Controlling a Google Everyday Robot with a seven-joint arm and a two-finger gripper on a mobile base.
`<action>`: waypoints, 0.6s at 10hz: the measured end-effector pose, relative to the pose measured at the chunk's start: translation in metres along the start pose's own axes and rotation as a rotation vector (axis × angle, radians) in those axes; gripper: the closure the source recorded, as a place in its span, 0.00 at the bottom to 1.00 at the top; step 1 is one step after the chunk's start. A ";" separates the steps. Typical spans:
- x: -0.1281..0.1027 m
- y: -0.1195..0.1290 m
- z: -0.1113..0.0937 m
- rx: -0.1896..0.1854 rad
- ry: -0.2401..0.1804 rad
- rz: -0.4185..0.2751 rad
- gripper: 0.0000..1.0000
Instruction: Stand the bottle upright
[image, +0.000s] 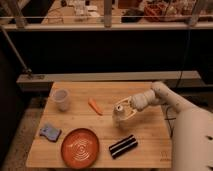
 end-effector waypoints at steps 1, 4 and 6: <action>0.001 0.001 0.001 -0.003 -0.007 0.001 0.95; 0.004 0.002 0.004 -0.010 -0.016 0.006 0.95; 0.007 0.003 0.004 -0.013 -0.022 0.011 0.95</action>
